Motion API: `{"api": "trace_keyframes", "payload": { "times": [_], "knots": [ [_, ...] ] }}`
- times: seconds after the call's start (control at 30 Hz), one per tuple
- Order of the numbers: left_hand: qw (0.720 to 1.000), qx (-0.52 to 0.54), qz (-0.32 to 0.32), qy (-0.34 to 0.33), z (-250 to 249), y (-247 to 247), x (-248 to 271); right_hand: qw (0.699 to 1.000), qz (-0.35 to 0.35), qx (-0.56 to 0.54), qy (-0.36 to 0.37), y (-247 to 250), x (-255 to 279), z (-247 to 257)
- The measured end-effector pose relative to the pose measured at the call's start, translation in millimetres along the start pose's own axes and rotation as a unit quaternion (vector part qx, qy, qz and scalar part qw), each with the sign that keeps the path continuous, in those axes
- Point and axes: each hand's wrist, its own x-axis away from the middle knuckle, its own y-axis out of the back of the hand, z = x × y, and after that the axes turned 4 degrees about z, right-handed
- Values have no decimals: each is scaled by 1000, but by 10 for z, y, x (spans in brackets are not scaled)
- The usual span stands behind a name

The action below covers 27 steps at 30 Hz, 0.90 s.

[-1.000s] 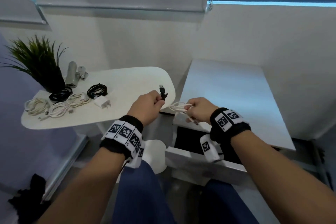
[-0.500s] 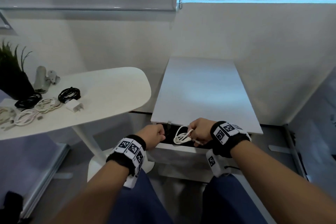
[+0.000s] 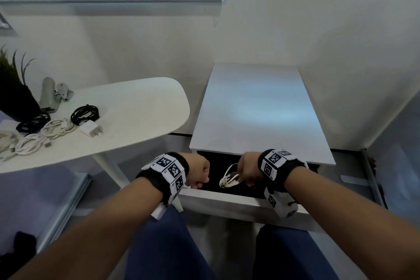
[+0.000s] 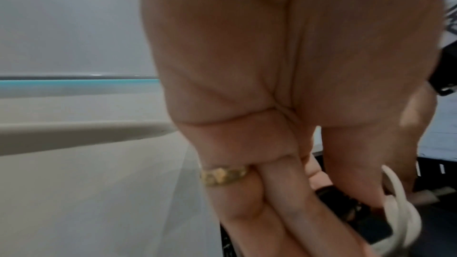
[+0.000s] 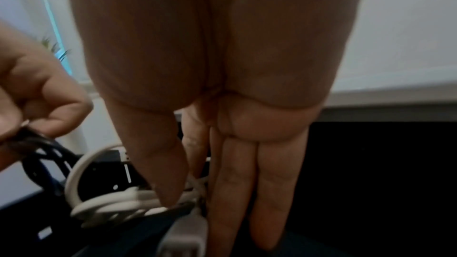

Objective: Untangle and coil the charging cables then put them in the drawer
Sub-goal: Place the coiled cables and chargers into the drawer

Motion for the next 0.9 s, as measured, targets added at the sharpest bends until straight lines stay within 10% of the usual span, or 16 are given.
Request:
{"api": "trace_keyframes", "payload": {
  "times": [0.23, 0.5, 0.9],
  "knots": [
    [997, -80, -4, -10, -193, 104, -54, 982, 44, 183, -24, -65, -150, 47],
    [970, -244, 5, 1, -364, -32, -193, 992, 64, 112, 13, -26, -342, -132],
    [990, -102, -16, -96, -230, -124, -112, 988, 86, -91, 86, -24, -87, 181]
  ]
}}
